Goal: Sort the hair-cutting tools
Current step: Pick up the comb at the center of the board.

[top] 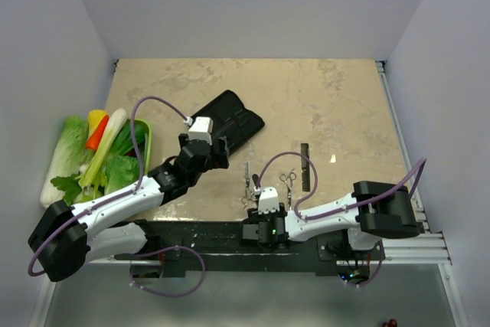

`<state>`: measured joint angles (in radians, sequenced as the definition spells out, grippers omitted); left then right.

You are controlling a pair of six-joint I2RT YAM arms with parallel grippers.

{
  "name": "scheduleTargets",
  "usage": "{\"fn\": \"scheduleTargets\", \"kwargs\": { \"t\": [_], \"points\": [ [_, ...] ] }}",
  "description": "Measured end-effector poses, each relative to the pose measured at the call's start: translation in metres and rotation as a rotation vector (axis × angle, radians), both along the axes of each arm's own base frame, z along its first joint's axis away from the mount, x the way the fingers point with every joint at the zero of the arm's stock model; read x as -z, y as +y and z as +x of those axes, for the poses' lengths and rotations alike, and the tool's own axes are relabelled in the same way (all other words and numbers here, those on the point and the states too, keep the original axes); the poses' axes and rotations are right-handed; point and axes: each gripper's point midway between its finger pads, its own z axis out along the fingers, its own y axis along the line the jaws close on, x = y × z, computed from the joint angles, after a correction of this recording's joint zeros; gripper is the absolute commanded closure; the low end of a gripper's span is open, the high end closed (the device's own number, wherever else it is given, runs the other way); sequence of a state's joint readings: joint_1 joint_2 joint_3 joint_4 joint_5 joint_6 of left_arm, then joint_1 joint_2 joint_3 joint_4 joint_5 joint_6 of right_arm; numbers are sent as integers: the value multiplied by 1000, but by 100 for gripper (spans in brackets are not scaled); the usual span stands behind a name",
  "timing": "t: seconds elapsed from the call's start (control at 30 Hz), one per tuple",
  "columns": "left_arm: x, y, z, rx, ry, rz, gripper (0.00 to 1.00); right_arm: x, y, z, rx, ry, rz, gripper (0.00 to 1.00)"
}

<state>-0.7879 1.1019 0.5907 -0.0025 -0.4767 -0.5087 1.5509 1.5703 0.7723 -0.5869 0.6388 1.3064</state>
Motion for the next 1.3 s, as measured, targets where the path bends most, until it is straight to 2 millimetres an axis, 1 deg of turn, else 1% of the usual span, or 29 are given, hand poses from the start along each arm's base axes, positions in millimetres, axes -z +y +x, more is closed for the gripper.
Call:
{"fn": "scheduleTargets", "kwargs": {
  "t": [0.03, 0.1, 0.37, 0.5, 0.53, 0.63, 0.77, 0.97, 1.07, 1.13, 1.2, 1.3],
  "points": [
    [0, 0, 0, 0, 0, 0, 5, 6, -3, -5, 4, 28, -5, 36],
    [0, 0, 0, 0, 0, -1, 5, 14, -12, -6, 36, 34, -25, 37],
    [-1, 0, 0, 1, -3, -1, 5, 14, -12, -7, 65, 41, -11, 38],
    [-1, 0, 0, 2, -3, 1, 5, 14, -13, -7, 69, 39, -10, 46],
    [-1, 0, 0, 2, -3, 1, 5, 14, -13, -7, 72, 39, -10, 51],
    [-1, 0, 0, 2, -3, 1, 5, 14, -14, -8, 72, 39, -15, 58],
    [-1, 0, 0, 2, -3, 1, 5, 14, -13, -8, 71, 38, -20, 64],
    [-1, 0, 0, 1, -2, 3, 5, 11, -15, -8, 81, 39, -32, 65],
    [0, 1, 0, 2, 0, 6, 5, 4, -25, -11, 75, 38, -75, 65],
    [2, 1, 0, 4, 6, 14, 5, -5, -34, -14, 66, 37, -105, 65],
    [4, -1, 0, 12, 10, 23, 5, -20, -39, -19, 44, 34, -121, 65],
    [7, -7, -2, 58, 22, 37, 5, -49, -37, -23, 6, 28, -104, 66]
  ]
}}
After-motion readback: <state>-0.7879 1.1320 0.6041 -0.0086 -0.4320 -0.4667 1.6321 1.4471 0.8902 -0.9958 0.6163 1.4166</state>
